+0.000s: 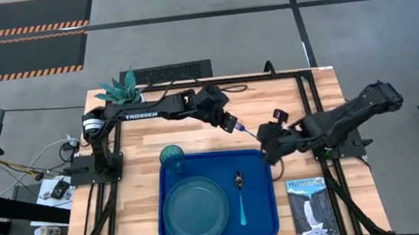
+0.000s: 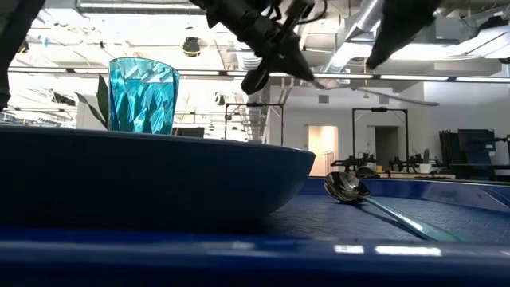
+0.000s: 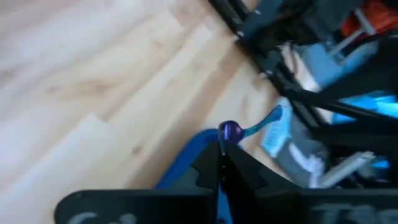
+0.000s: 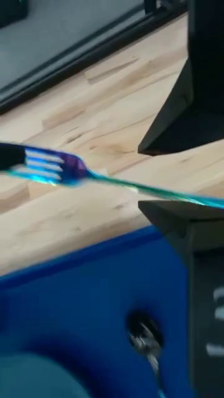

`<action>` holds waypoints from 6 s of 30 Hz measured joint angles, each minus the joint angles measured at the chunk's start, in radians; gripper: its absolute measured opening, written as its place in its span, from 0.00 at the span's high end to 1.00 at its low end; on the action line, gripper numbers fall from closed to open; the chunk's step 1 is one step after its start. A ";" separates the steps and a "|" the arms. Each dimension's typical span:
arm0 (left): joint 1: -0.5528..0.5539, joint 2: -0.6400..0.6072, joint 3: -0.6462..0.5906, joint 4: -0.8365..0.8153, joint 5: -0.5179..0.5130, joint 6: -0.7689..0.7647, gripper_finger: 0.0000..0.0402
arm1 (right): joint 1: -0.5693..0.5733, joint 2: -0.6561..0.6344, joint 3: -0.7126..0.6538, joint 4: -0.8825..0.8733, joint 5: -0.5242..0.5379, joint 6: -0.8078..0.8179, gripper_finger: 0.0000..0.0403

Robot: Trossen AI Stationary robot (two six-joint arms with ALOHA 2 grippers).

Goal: Pick and place plate/cup/fork/spoon on tray
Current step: Put the blue fork on the blue serving tray to the right of the blue spoon

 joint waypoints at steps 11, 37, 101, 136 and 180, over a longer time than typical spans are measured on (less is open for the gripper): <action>0.022 0.000 0.000 -0.078 -0.006 0.236 1.00 | 0.253 -0.184 0.101 -0.396 -0.134 0.381 0.50; -0.287 0.451 0.714 -0.546 0.054 0.691 1.00 | 0.659 -0.173 0.098 -0.590 -0.020 0.878 0.57; -0.243 0.634 0.738 -0.558 0.156 0.857 0.99 | 0.657 -0.095 0.098 -0.611 0.015 0.877 0.60; -0.288 0.500 0.757 -0.764 0.125 0.763 0.82 | 0.629 -0.094 0.061 -0.486 0.105 0.812 0.60; -1.111 -0.064 0.726 -1.160 -1.217 -0.154 0.61 | -0.239 0.503 -0.056 0.403 -1.048 -0.591 0.60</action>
